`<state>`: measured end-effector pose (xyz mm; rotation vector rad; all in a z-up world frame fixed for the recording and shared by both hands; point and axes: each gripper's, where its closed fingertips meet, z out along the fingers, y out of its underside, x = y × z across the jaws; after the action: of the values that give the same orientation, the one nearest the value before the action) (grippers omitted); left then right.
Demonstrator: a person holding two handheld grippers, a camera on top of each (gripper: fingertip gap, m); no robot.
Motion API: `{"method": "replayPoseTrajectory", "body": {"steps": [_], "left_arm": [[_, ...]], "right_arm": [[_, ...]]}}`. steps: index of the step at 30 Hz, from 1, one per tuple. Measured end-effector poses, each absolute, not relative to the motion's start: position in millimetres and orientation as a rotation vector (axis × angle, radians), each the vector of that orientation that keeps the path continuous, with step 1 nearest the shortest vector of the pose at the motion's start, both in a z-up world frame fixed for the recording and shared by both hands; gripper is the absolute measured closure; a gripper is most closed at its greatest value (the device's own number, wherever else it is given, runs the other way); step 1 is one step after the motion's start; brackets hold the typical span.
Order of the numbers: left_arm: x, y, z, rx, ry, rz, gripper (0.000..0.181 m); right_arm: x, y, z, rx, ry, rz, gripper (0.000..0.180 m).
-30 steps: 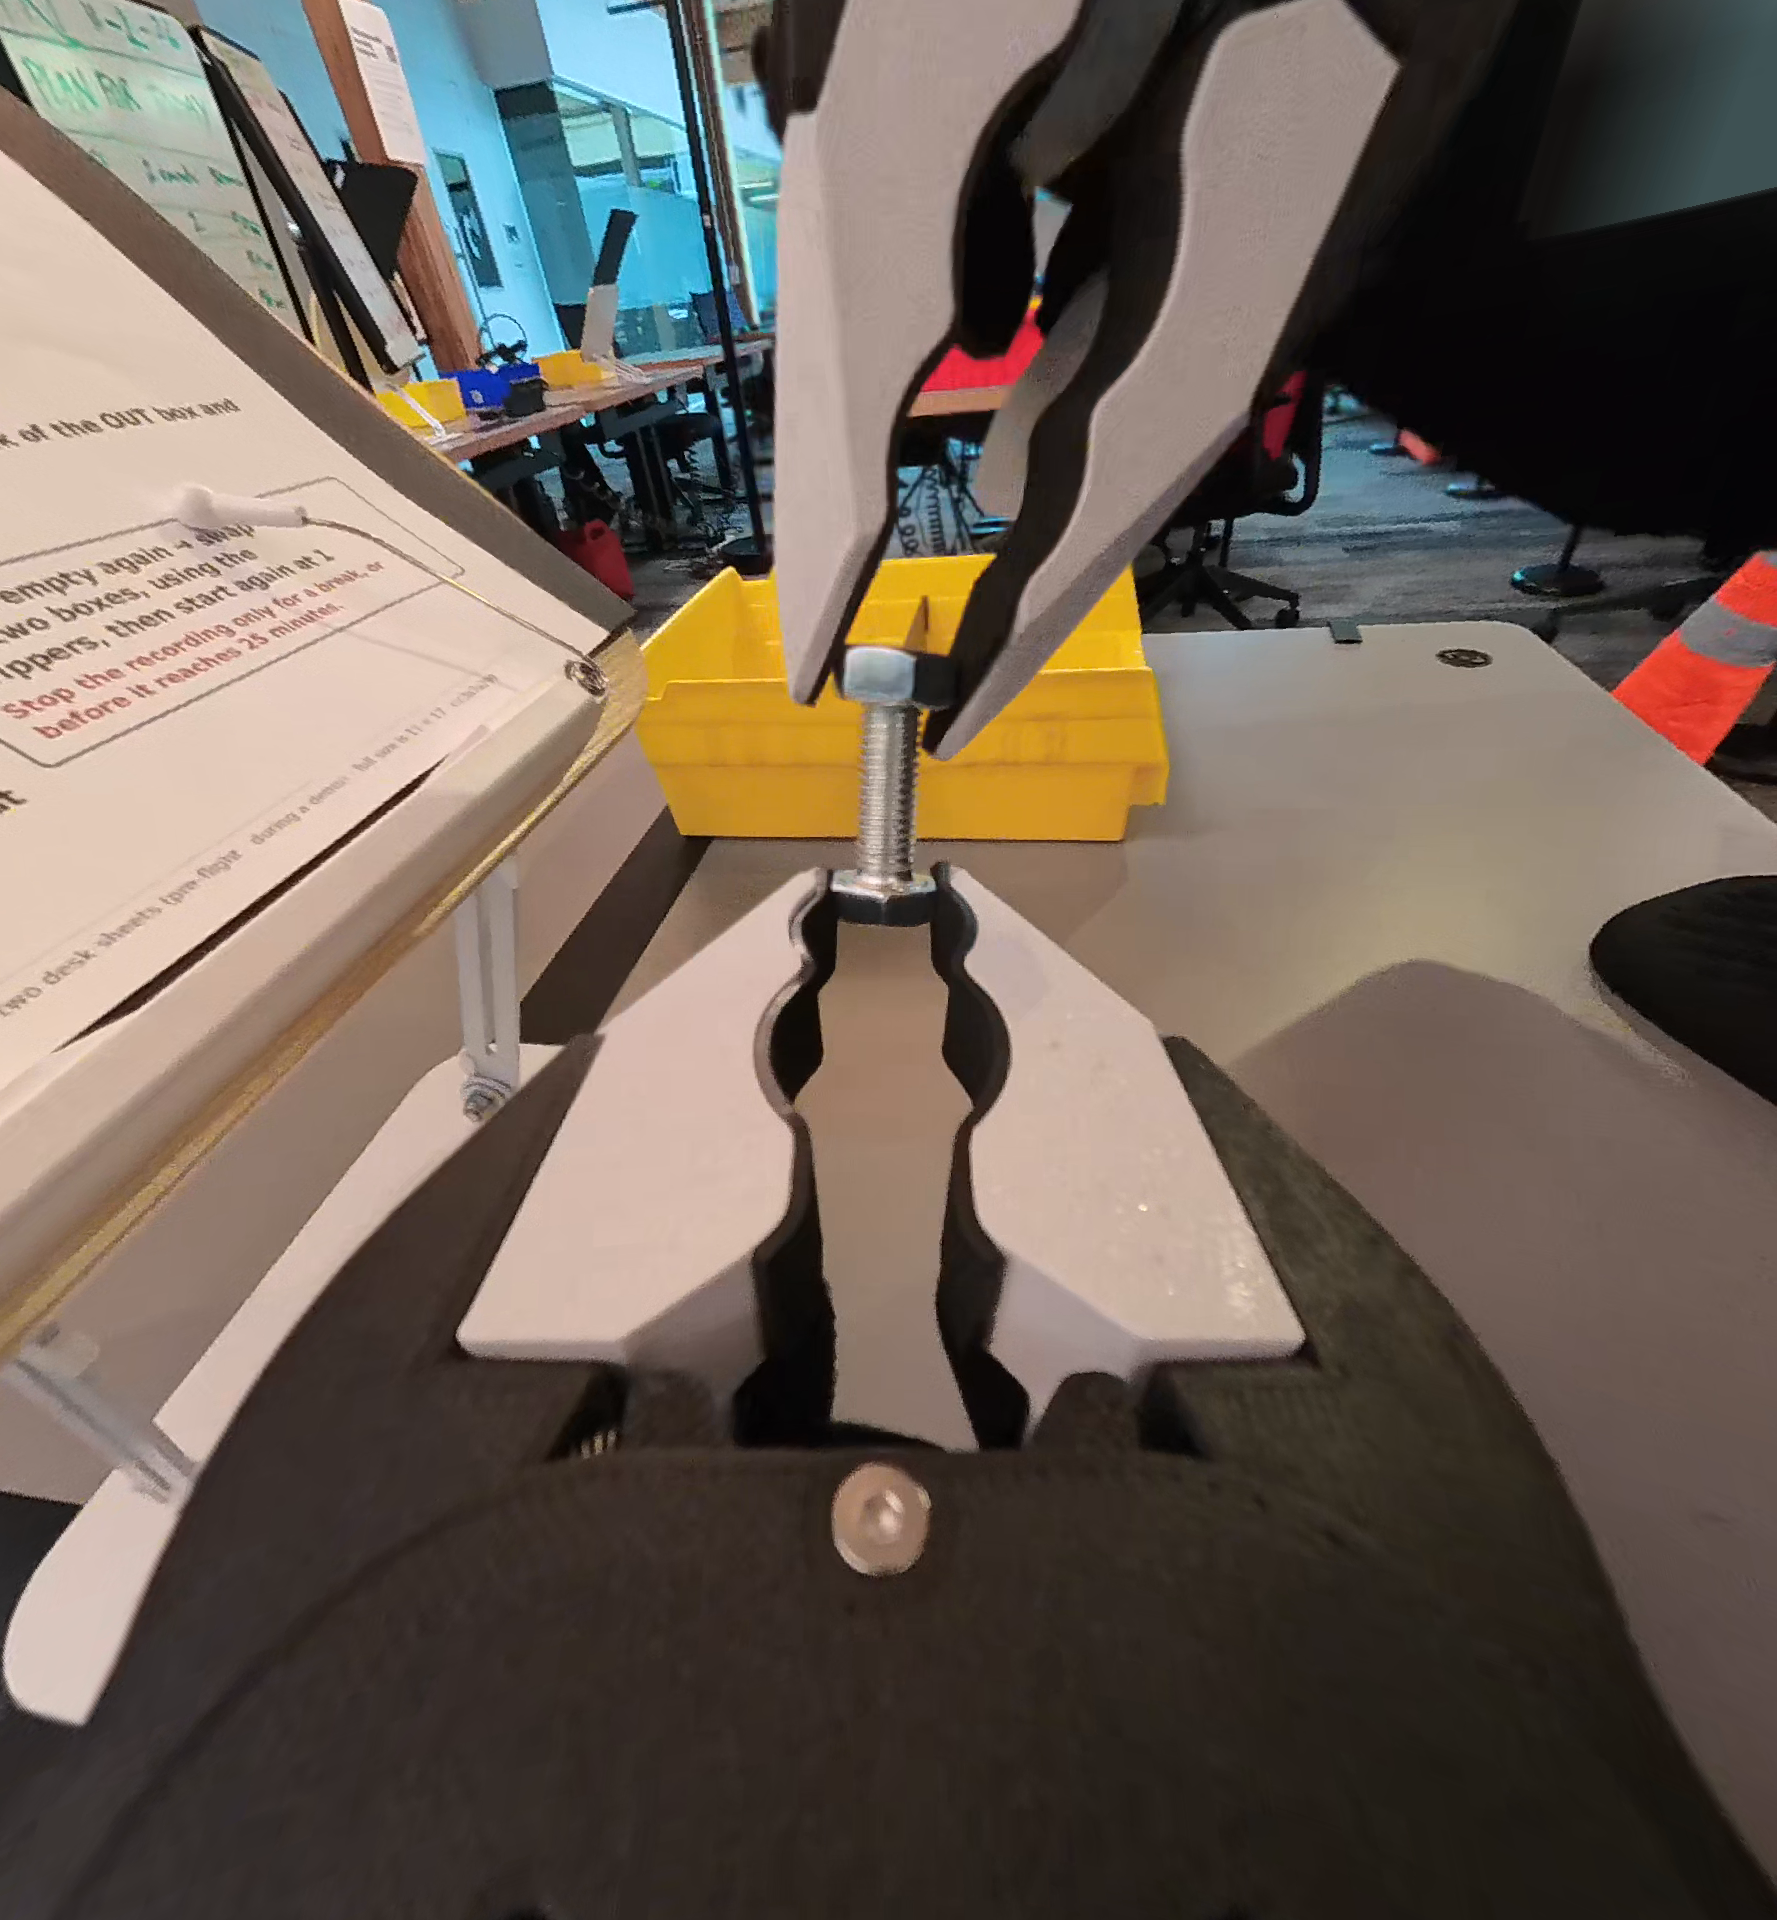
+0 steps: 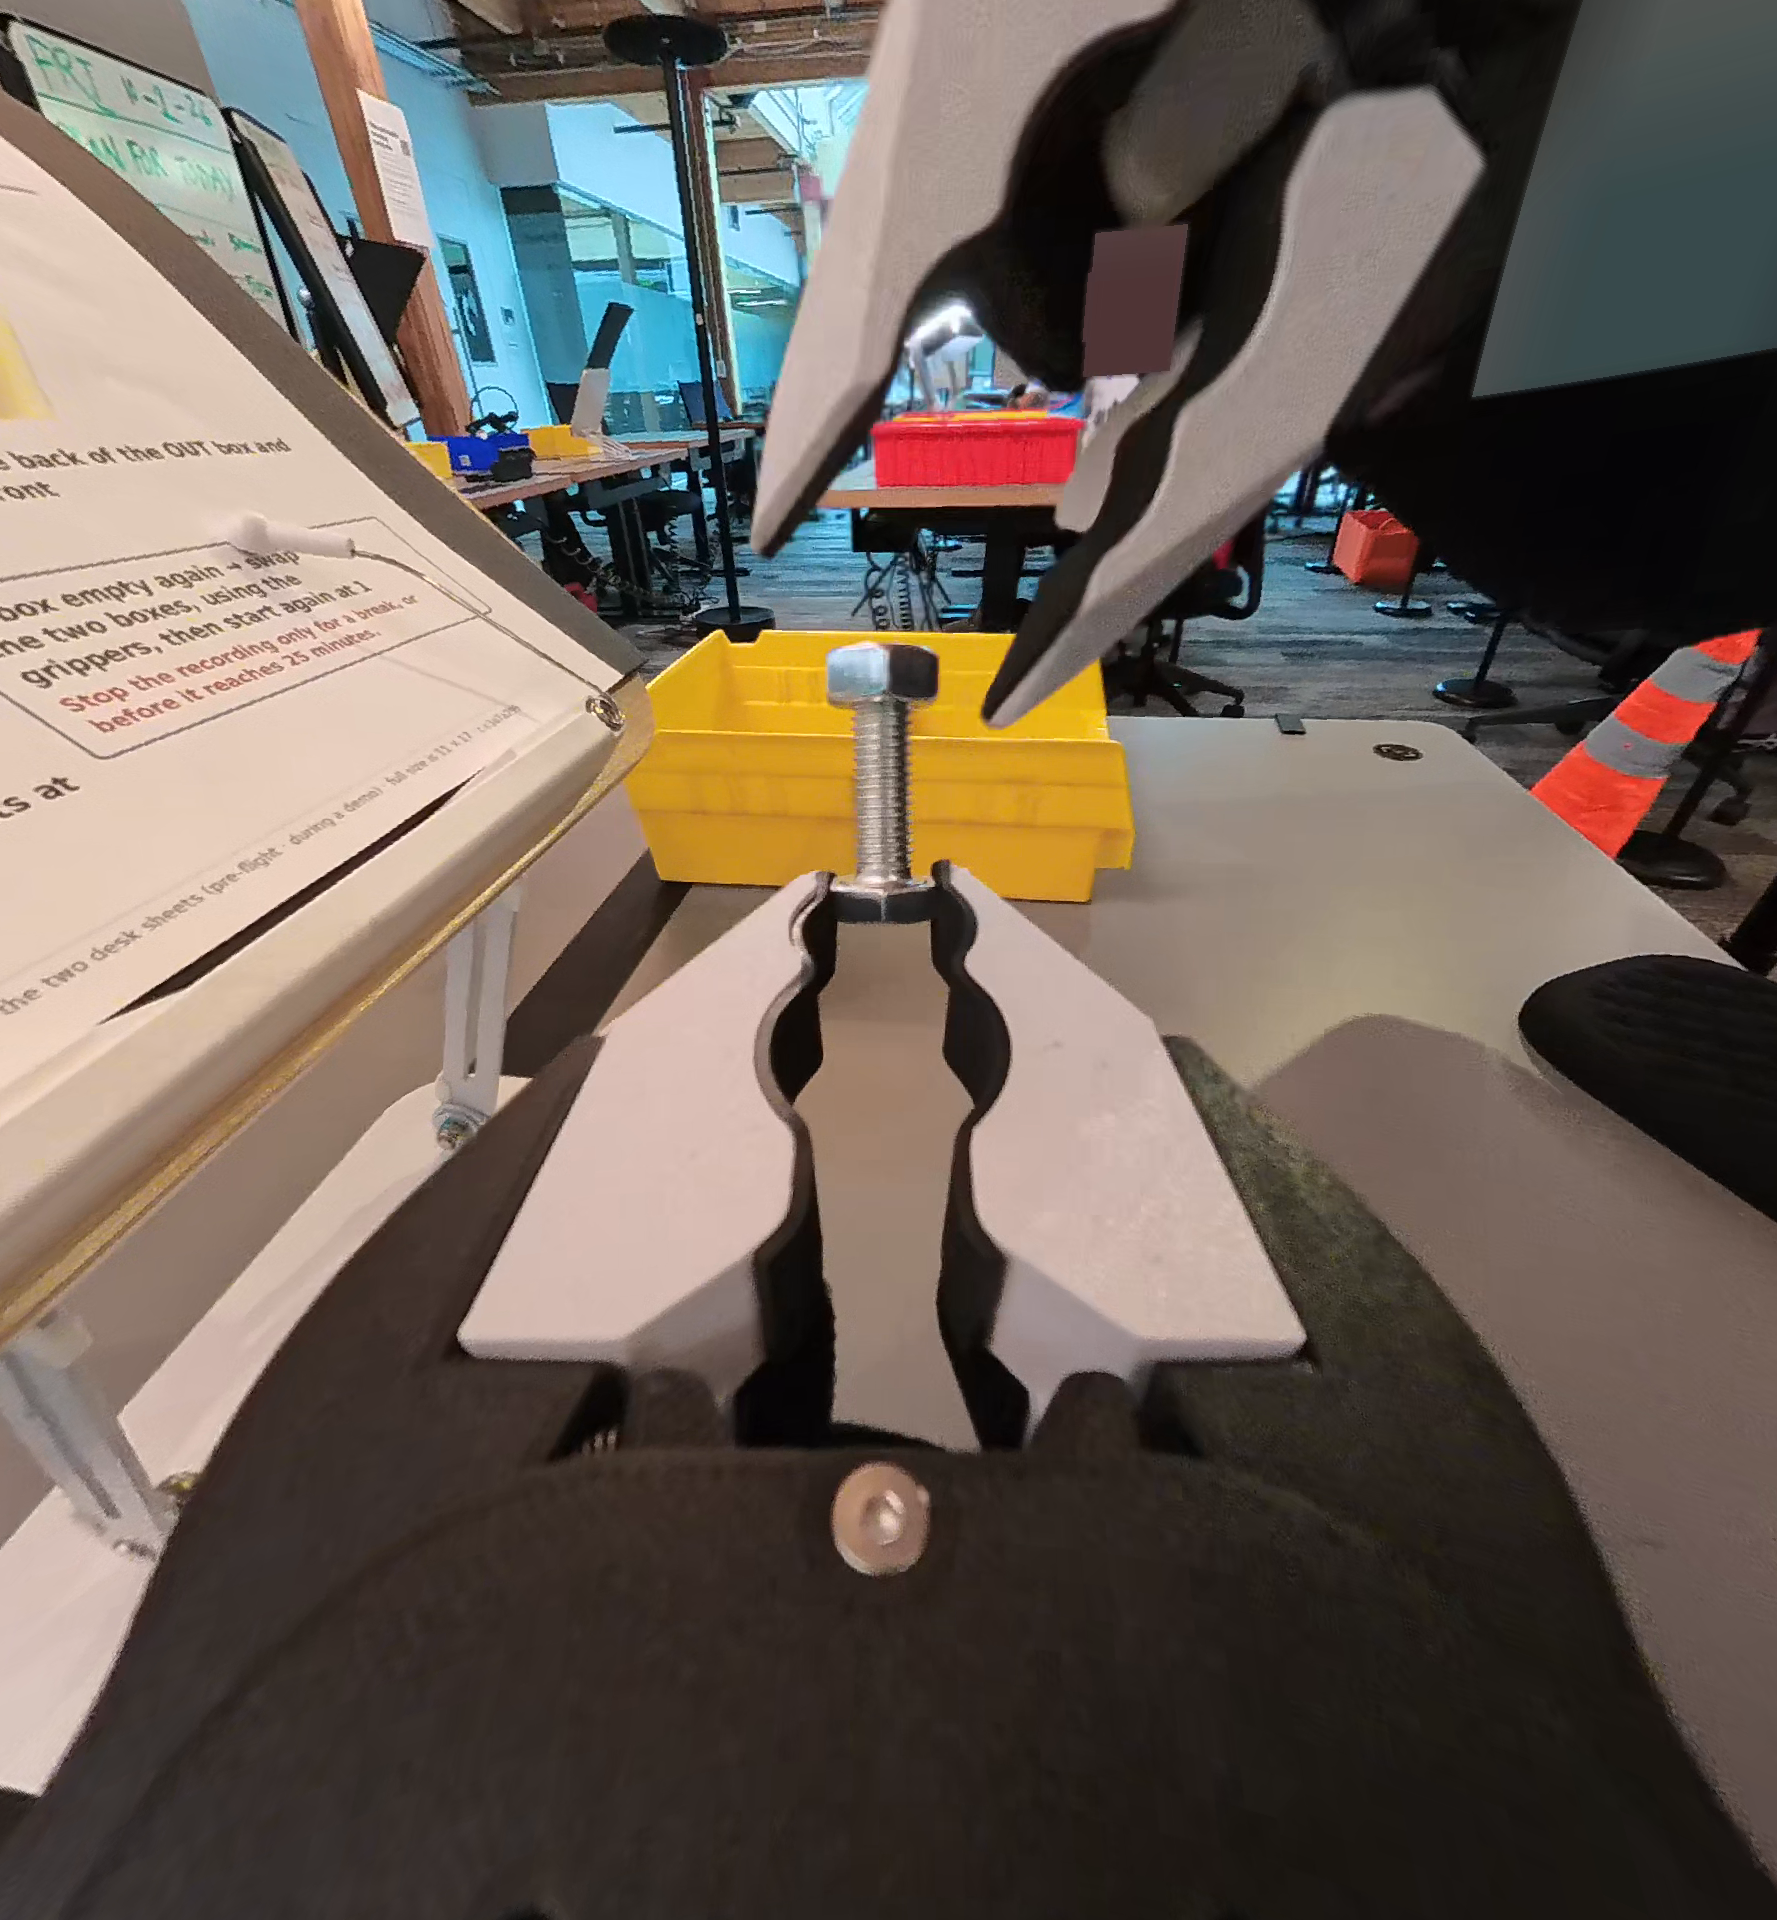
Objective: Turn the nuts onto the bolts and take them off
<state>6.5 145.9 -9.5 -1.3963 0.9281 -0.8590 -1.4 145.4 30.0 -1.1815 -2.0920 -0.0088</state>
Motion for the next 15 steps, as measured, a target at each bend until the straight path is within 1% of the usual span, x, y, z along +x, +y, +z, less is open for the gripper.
{"method": "replayPoseTrajectory", "body": {"steps": [3, 6, 9, 12, 15], "left_arm": [[8.6, 146.9, -10.2, -1.399, 0.931, -0.837, 0.164], [10.9, 147.4, -11.2, -1.404, 0.939, -0.816, 0.164], [12.3, 147.6, -11.8, -1.405, 0.94, -0.81, 0.164], [12.3, 148.1, -12.7, -1.408, 0.941, -0.806, 0.164], [11.0, 148.8, -13.8, -1.413, 0.939, -0.808, 0.164]], "right_arm": [[-0.1, 144.6, 29.8, -1.469, -1.935, 0.369, 0.147], [-3.0, 139.8, 28.7, -1.634, -1.808, 0.664, 0.147], [-3.2, 143.7, 21.7, -1.703, -1.76, 0.734, 0.152], [-6.2, 141.5, 20.1, -1.712, -1.747, 0.811, 0.162], [-7.8, 142.0, 19.0, -1.678, -1.77, 0.798, 0.163]]}}
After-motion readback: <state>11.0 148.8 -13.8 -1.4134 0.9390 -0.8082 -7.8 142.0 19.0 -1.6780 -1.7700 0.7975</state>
